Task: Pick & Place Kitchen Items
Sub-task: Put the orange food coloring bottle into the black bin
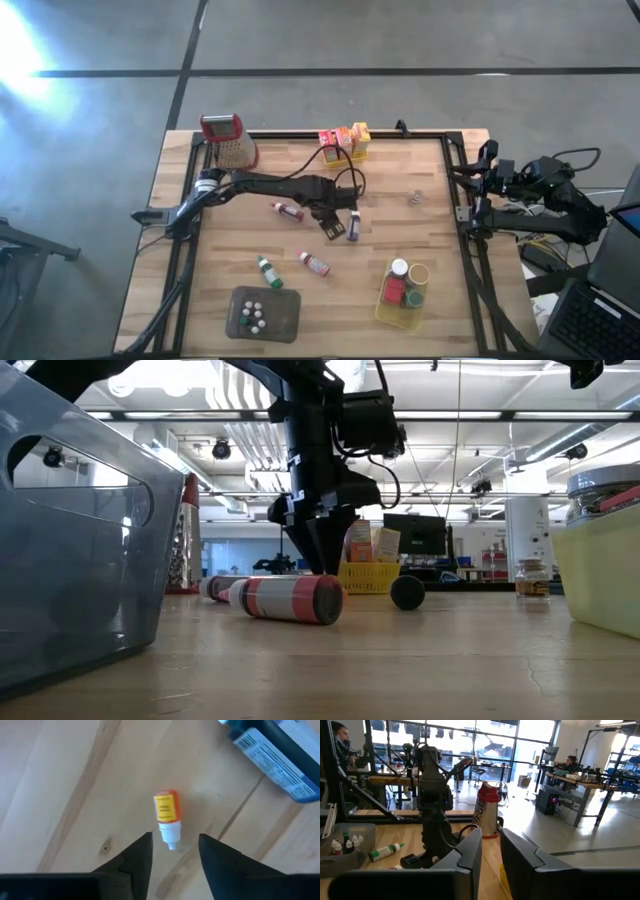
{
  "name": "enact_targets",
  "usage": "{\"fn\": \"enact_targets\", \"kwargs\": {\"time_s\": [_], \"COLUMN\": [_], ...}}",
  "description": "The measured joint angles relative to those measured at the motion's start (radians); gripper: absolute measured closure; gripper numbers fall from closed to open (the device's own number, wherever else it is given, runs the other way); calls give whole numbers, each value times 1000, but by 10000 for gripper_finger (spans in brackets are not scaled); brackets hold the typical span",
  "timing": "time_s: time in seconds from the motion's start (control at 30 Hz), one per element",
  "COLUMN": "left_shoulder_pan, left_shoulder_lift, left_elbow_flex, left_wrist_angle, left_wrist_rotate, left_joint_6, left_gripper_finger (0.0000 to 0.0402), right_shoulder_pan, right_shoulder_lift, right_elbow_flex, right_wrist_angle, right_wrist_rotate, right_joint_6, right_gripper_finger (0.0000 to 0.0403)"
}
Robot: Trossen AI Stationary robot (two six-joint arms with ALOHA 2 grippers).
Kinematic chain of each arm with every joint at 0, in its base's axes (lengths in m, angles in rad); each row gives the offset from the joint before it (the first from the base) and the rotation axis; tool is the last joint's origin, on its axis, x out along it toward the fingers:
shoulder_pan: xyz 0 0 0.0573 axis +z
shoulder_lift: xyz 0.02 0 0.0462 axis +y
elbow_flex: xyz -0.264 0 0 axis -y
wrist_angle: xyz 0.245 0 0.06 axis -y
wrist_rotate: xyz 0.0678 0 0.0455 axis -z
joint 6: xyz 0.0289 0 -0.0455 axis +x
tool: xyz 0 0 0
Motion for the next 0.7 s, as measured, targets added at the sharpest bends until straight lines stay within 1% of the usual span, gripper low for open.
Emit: {"fn": "enact_targets", "kwargs": {"time_s": [0.07, 0.2, 0.4, 0.47, 0.57, 0.7], "left_shoulder_pan": [5, 8, 8, 8, 8, 6], "left_shoulder_lift": [0, 0, 0, 0, -4, -6], "left_elbow_flex": [0, -4, -84, -122, -155, -173], "left_wrist_angle": [6, 14, 96, 140, 182, 206], "left_wrist_rotate": [0, -1, 27, 49, 52, 29], "left_joint_6": [-3, -9, -26, -30, -31, -6], "left_gripper_finger": [231, 232, 236, 236, 241, 264], "right_shoulder_pan": [0, 0, 0, 0, 0, 0], "right_shoulder_lift": [0, 0, 0, 0, 0, 0], "right_elbow_flex": [0, 0, 0, 0, 0, 0], "right_wrist_angle": [0, 0, 0, 0, 0, 0], "right_wrist_rotate": [0, 0, 0, 0, 0, 0], "right_joint_6": [0, -1, 1, -1, 0, 1], "right_gripper_finger": [343, 354, 364, 364, 359, 348]}}
